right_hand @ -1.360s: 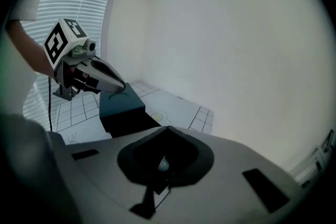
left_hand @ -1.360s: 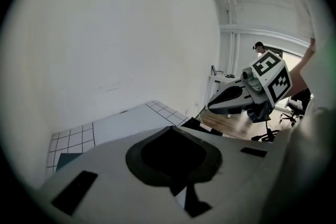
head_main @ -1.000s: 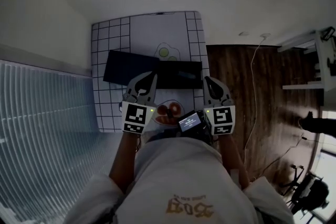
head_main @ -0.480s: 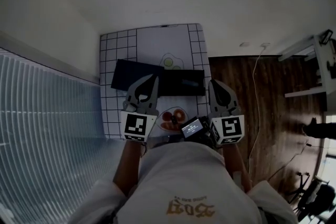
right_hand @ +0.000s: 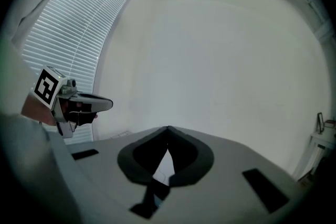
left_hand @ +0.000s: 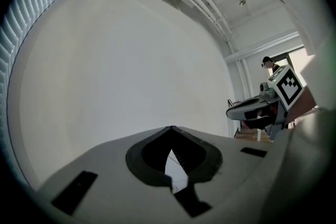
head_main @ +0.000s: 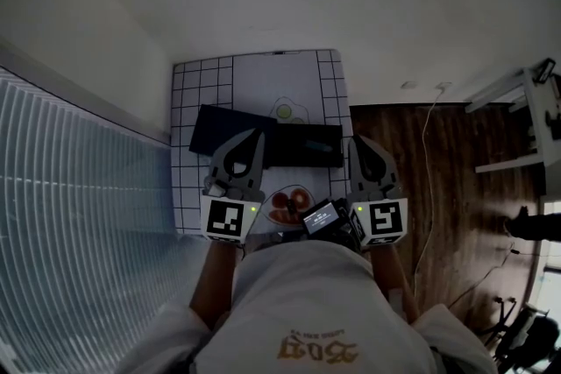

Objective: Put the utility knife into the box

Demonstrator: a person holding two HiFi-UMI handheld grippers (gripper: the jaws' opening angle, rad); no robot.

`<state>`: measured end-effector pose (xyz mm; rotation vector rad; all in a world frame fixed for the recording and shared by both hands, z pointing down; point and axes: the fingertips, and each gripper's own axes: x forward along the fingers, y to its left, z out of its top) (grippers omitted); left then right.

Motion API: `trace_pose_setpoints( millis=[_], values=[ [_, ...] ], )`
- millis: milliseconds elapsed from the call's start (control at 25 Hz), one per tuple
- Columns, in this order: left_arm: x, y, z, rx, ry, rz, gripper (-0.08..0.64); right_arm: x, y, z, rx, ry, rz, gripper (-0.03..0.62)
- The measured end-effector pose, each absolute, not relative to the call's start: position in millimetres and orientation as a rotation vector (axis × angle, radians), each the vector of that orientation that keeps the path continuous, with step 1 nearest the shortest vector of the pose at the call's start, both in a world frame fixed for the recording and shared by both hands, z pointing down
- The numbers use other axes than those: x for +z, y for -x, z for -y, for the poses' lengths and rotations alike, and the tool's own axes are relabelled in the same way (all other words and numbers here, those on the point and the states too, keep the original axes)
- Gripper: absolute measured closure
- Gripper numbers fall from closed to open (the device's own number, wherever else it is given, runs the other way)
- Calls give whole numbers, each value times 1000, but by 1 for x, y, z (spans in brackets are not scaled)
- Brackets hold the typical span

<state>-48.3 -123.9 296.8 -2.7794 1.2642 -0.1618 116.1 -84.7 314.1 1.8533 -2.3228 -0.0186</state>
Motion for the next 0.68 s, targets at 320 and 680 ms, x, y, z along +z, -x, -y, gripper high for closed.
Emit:
trace_pose_setpoints(
  millis=[320, 680],
  values=[
    [293, 50, 127, -153, 2707, -1265, 552, 320, -120, 88, 16, -1839, 2328, 586],
    [299, 47, 137, -155, 2739, -1261, 552, 319, -117, 100, -25, -1843, 2326, 585]
  ],
)
